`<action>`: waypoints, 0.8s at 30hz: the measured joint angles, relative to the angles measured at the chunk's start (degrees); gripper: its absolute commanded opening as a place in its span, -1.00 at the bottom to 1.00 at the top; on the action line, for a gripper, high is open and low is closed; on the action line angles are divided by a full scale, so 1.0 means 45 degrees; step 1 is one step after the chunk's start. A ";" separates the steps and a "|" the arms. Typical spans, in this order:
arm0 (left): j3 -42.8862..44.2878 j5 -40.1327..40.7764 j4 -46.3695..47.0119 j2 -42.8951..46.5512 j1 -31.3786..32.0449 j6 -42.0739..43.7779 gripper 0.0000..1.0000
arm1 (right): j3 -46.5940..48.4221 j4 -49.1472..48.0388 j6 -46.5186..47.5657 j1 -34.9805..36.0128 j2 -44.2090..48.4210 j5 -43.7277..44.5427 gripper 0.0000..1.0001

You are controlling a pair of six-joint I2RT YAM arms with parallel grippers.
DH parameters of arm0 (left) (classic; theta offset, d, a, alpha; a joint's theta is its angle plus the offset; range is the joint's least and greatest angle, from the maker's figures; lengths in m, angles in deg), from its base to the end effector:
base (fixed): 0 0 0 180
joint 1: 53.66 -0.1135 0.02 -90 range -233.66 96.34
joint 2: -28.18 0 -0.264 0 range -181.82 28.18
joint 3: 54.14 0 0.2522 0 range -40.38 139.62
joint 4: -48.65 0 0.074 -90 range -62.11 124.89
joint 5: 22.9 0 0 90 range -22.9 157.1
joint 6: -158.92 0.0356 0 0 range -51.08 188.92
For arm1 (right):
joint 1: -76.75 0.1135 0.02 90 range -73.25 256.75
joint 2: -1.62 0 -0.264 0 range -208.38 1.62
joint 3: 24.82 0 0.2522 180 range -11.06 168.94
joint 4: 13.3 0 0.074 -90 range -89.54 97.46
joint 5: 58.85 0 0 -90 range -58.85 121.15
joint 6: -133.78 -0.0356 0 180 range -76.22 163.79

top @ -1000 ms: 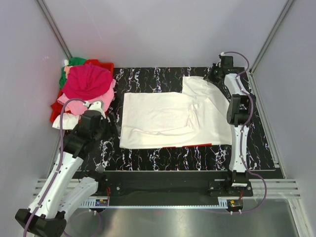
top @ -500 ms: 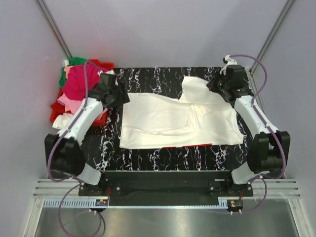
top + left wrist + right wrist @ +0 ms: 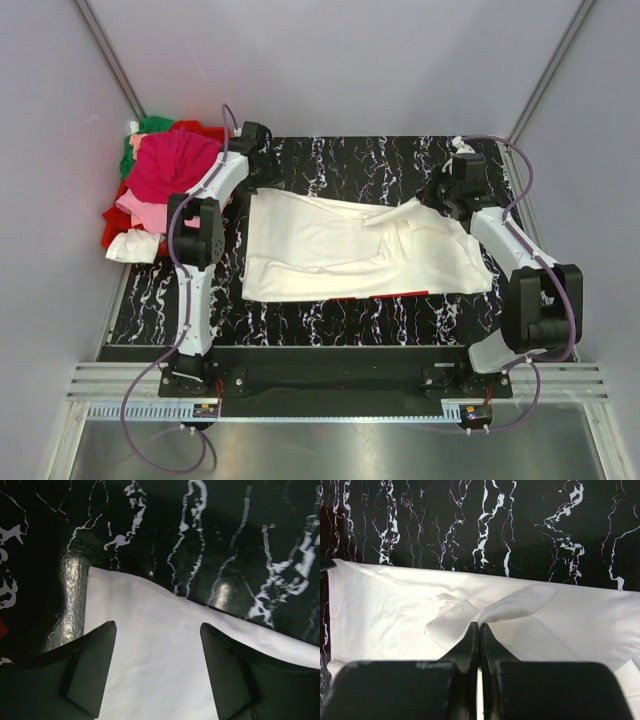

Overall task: Fold and stack the t-shirts
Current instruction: Fold the tshirt

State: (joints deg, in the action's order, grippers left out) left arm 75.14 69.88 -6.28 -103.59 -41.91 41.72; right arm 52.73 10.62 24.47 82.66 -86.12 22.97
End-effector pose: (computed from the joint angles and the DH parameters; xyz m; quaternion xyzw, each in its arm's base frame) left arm 0.4965 -0.1015 0.2071 -0.1357 0.9499 -0.0715 0.2721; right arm 0.3459 0.0409 0.2714 0.0696 0.8790 0.1635 0.4424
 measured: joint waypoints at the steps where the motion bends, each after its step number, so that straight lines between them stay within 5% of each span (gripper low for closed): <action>1: 0.0121 0.0073 -0.0155 -0.0287 -0.0063 -0.0019 0.50 | -0.0083 -0.0034 -0.0005 0.0000 0.0058 0.0000 -1.00; 13: 0.0408 0.0559 -0.0685 -0.1020 -0.0704 -0.0345 0.53 | -0.1258 -0.0563 0.0408 -0.0005 0.2506 0.1671 -1.00; 24: 0.0296 0.0578 0.0063 -0.1030 -0.0772 -0.1073 0.51 | -0.1841 -0.0709 0.0597 -0.0005 0.2623 0.2327 -1.00</action>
State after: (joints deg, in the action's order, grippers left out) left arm 76.48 72.48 -6.00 -108.22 -45.39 36.89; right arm 44.44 7.43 27.16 82.64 -74.32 33.44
